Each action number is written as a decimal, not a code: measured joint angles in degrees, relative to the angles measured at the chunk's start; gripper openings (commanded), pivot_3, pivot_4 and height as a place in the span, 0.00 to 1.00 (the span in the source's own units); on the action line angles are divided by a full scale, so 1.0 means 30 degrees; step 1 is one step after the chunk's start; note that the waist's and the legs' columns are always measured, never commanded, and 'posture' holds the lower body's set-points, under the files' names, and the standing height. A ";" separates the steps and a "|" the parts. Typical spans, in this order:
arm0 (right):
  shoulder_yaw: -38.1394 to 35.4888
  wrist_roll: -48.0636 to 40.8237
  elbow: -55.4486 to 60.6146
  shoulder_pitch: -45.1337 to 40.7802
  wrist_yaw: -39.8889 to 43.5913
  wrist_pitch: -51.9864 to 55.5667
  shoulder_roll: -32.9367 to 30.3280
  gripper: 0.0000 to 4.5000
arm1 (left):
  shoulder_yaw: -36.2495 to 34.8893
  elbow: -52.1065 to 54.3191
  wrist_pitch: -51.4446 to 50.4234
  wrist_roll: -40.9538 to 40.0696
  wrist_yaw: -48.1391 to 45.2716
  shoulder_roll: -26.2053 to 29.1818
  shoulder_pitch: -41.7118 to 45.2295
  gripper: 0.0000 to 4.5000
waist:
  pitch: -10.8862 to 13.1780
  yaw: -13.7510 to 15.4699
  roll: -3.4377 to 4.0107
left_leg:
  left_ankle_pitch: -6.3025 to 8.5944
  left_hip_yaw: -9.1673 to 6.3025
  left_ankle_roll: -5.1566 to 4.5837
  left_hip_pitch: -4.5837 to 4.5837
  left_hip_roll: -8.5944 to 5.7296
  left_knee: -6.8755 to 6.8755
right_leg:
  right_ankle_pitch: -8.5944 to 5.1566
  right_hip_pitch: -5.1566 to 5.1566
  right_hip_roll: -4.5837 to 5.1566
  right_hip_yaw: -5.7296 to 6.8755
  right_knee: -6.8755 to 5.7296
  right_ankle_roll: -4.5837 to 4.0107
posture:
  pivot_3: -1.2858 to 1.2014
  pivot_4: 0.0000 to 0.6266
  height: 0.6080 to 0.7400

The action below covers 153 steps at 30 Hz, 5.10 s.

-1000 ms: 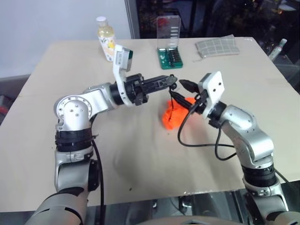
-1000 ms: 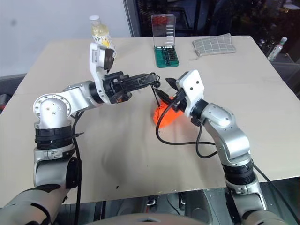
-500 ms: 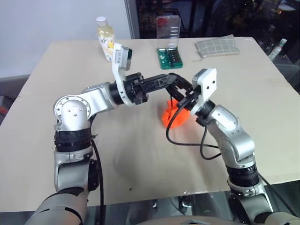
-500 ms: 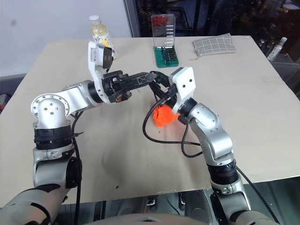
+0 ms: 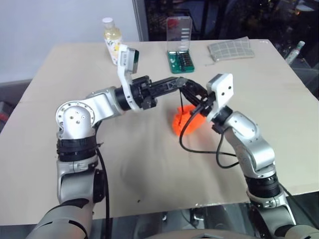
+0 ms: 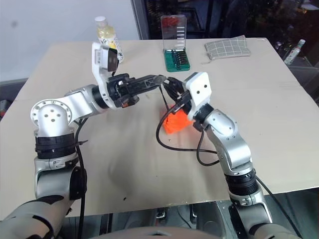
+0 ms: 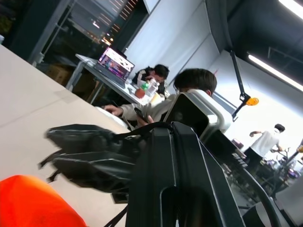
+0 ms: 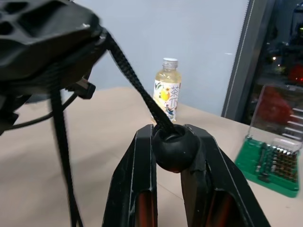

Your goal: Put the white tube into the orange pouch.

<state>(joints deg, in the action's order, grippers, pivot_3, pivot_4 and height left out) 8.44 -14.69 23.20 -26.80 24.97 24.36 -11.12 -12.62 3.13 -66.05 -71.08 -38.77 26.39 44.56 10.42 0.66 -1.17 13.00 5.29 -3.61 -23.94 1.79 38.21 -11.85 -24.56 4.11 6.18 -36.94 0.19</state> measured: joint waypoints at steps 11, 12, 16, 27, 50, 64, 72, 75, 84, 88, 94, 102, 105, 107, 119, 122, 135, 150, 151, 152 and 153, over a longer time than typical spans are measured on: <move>0.0304 0.0264 0.1156 0.0554 0.0303 0.1504 -0.2177 0.65 | -0.0124 -0.0914 -0.0047 -0.0697 0.0410 -0.0332 0.0607 0.00 | 0.0000 0.0006 -0.0001 | 0.0000 0.0003 -0.0001 -0.0001 0.0002 0.0000 | -0.0006 -0.0001 -0.0015 0.0003 0.0001 0.0009 | 0.52 0.24 1.00; 0.0306 0.0292 0.1257 0.0669 0.0263 0.1516 -0.2193 0.65 | -0.0119 -0.0978 -0.0059 -0.0697 0.0318 -0.0324 0.0755 0.00 | 0.0000 0.0007 -0.0001 | 0.0001 0.0006 -0.0001 -0.0001 0.0000 0.0000 | -0.0006 0.0000 -0.0018 0.0001 0.0002 0.0009 | 0.52 0.24 1.00; 0.0282 0.0313 0.1694 0.1360 -0.0179 0.1731 -0.1924 0.65 | 0.0004 -0.1303 -0.0155 -0.0666 -0.0374 -0.0248 0.1051 0.00 | 0.0000 0.0005 -0.0001 | 0.0001 0.0009 -0.0001 -0.0001 -0.0003 0.0000 | -0.0006 0.0000 -0.0017 -0.0002 0.0003 0.0010 | 0.52 0.24 1.00; -0.0171 -0.0283 0.1907 0.2670 -0.1631 0.1846 0.0119 0.65 | 0.1490 -0.1330 -0.0311 0.0559 -0.3245 0.0066 0.1399 0.00 | 0.0000 -0.0001 0.0000 | 0.0001 0.0006 -0.0001 -0.0001 -0.0002 0.0000 | -0.0008 -0.0002 -0.0020 -0.0003 0.0003 0.0012 | 0.52 0.24 1.00; -0.0637 -0.1244 0.4674 0.9061 -0.0361 0.4699 -0.4733 0.65 | 0.7224 0.0079 1.3316 1.3062 -1.3260 0.4259 -0.4292 0.00 | -0.0011 0.0039 0.0022 | 0.0050 0.0076 -0.0054 -0.0020 0.0003 -0.0058 | -0.0015 -0.0051 0.0029 -0.0056 0.0074 -0.0035 | 0.52 0.24 1.00; -0.1617 -0.3594 0.7078 0.6059 0.0745 0.6571 -0.6352 0.65 | 0.6931 -0.1286 1.9836 1.7090 -1.0588 0.2492 -0.8418 0.00 | -0.0028 0.0296 0.0058 | 0.0106 -0.0012 -0.0139 -0.0096 0.0091 0.0010 | -0.0029 -0.0067 0.0038 0.0107 0.0093 -0.0022 | 0.52 0.24 1.00; -0.2331 -0.3574 0.5991 0.5566 0.0704 0.6317 -0.6484 0.65 | 0.5774 -0.1571 1.9443 1.6683 -0.8135 0.0278 -0.2069 0.00 | -0.0100 0.0411 0.0067 | 0.0100 -0.0026 -0.0150 -0.0215 -0.0014 0.0092 | 0.0002 -0.0087 -0.0031 0.0133 0.0076 0.0006 | 0.52 0.24 1.00; -0.3441 -0.3245 0.5809 0.6130 -0.0008 0.6364 -0.6521 0.65 | 0.7667 -0.0913 1.9635 1.6278 -1.0971 0.0437 -0.3580 0.00 | -0.0106 0.0228 0.0073 | 0.0121 -0.0011 -0.0182 -0.0227 -0.0068 0.0070 | 0.0020 -0.0096 0.0002 0.0093 0.0082 -0.0025 | 0.52 0.24 1.00; -0.7097 -0.3615 0.7823 1.2179 -0.0574 0.8555 -0.7627 0.65 | 0.9538 -0.2958 2.1179 1.7774 -1.5122 0.2635 -0.5050 0.00 | -0.0111 0.0158 0.0083 | 0.0170 -0.0086 -0.0261 -0.0205 -0.0053 0.0090 | -0.0045 -0.0073 0.0022 0.0126 0.0081 0.0043 | 0.52 0.24 1.00; -0.6864 -0.4230 0.9165 1.2735 -0.0480 0.8565 -0.7419 0.65 | 0.9670 -0.3603 2.1593 1.8004 -1.5529 0.2542 -0.5080 0.00 | -0.0113 0.0041 0.0082 | 0.0167 -0.0100 -0.0258 -0.0205 -0.0011 0.0137 | -0.0054 -0.0067 0.0051 0.0111 0.0082 0.0026 | 0.52 0.24 1.00; -0.3928 -0.6026 0.9091 1.2182 -0.0472 0.8859 -0.5005 0.65 | 0.9636 -0.3929 2.1291 1.8009 -1.5257 0.1820 -0.4718 0.00 | -0.0124 0.0071 0.0073 | 0.0166 -0.0145 -0.0256 -0.0229 -0.0010 0.0133 | -0.0032 -0.0070 0.0005 0.0119 0.0072 0.0055 | 0.52 0.24 1.00; -0.0502 -0.6423 0.4115 1.0566 0.0541 0.8009 -0.2831 0.65 | 0.9455 -0.3456 1.9556 1.7771 -1.3978 0.1317 -0.4571 0.00 | -0.0128 0.0090 0.0066 | 0.0167 -0.0147 -0.0269 -0.0225 -0.0075 0.0152 | -0.0031 -0.0056 -0.0013 0.0091 0.0059 0.0058 | 0.52 0.24 1.00; -0.0072 -0.6281 0.2992 1.0087 0.0674 0.7533 -0.2372 0.65 | 0.9240 -0.2796 1.8275 1.7246 -1.3309 0.0881 -0.4513 0.00 | -0.0128 0.0086 0.0065 | 0.0167 -0.0156 -0.0268 -0.0226 -0.0076 0.0154 | -0.0030 -0.0055 -0.0013 0.0085 0.0053 0.0058 | 0.52 0.24 1.00; -0.0021 -0.6364 0.2719 1.0023 0.0692 0.7296 -0.1916 0.65 | 0.9175 -0.2397 1.7571 1.6978 -1.2971 0.0687 -0.4374 0.00 | -0.0129 0.0071 0.0064 | 0.0166 -0.0163 -0.0266 -0.0224 -0.0072 0.0153 | -0.0029 -0.0055 -0.0018 0.0085 0.0047 0.0060 | 0.52 0.24 1.00; -0.0140 -0.7006 0.2028 1.0186 0.0659 0.6057 -0.0035 0.65 | 0.8844 -0.1864 1.5619 1.6296 -1.1989 0.0225 -0.3634 0.00 | -0.0129 0.0065 0.0065 | 0.0159 -0.0157 -0.0255 -0.0214 -0.0078 0.0153 | -0.0028 -0.0053 -0.0027 0.0077 0.0036 0.0060 | 0.52 0.24 1.00; -0.0313 -0.7800 0.2520 1.0720 0.0605 0.6025 0.0090 0.65 | 0.8828 -0.1714 1.5411 1.6115 -1.1965 0.0118 -0.3594 0.00 | -0.0129 0.0057 0.0065 | 0.0149 -0.0153 -0.0237 -0.0216 -0.0078 0.0153 | -0.0027 -0.0053 -0.0024 0.0070 0.0037 0.0059 | 0.52 0.24 1.00; -0.1791 -1.0291 0.4874 1.2366 0.0077 0.6137 -0.1078 0.65 | 0.8492 -0.0116 1.3690 1.4349 -1.1815 -0.0379 -0.2875 0.00 | -0.0135 0.0056 0.0065 | 0.0159 -0.0150 -0.0254 -0.0176 -0.0075 0.0157 | -0.0028 -0.0038 -0.0030 0.0058 0.0010 0.0058 | 0.52 0.24 1.00; -0.2276 -1.3455 0.5462 1.2327 -0.0905 0.6004 -0.0992 0.65 | 0.8487 0.0165 1.3295 1.4076 -1.1207 -0.0645 -0.2542 0.00 | -0.0136 0.0067 0.0063 | 0.0159 -0.0144 -0.0256 -0.0181 -0.0090 0.0157 | -0.0028 -0.0037 -0.0025 0.0042 0.0012 0.0059 | 0.52 0.24 1.00; -0.2316 -1.3566 0.5502 1.2325 -0.0987 0.6001 -0.1085 0.65 | 0.8480 0.0444 1.3160 1.3943 -1.1160 -0.0638 -0.2541 0.00 | -0.0138 0.0064 0.0061 | 0.0159 -0.0142 -0.0256 -0.0180 -0.0090 0.0157 | -0.0027 -0.0037 -0.0024 0.0036 0.0012 0.0059 | 0.52 0.24 1.00; -0.2349 -1.3611 0.5503 1.2324 -0.1026 0.5994 -0.1145 0.65 | 0.8456 0.0722 1.2988 1.3849 -1.1128 -0.0616 -0.2544 0.00 | -0.0138 0.0065 0.0061 | 0.0159 -0.0139 -0.0256 -0.0180 -0.0090 0.0157 | -0.0027 -0.0037 -0.0024 0.0034 0.0012 0.0059 | 0.52 0.24 1.00; -0.2371 -1.3644 0.5503 1.2324 -0.1054 0.5991 -0.1240 0.65 | 0.8438 0.1123 1.2838 1.3756 -1.1068 -0.0555 -0.2544 0.00 | -0.0138 0.0065 0.0060 | 0.0159 -0.0139 -0.0256 -0.0181 -0.0090 0.0157 | -0.0027 -0.0038 -0.0024 0.0034 0.0012 0.0059 | 0.52 0.24 1.00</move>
<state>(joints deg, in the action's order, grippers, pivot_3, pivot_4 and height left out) 1.33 -55.62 39.71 10.17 21.81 42.34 -14.84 12.69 6.50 -27.54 -29.81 -71.97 24.72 36.93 10.00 0.86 -0.99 13.47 4.87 -4.38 -24.48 1.52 38.68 -11.93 -24.67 4.04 6.28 -36.90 0.37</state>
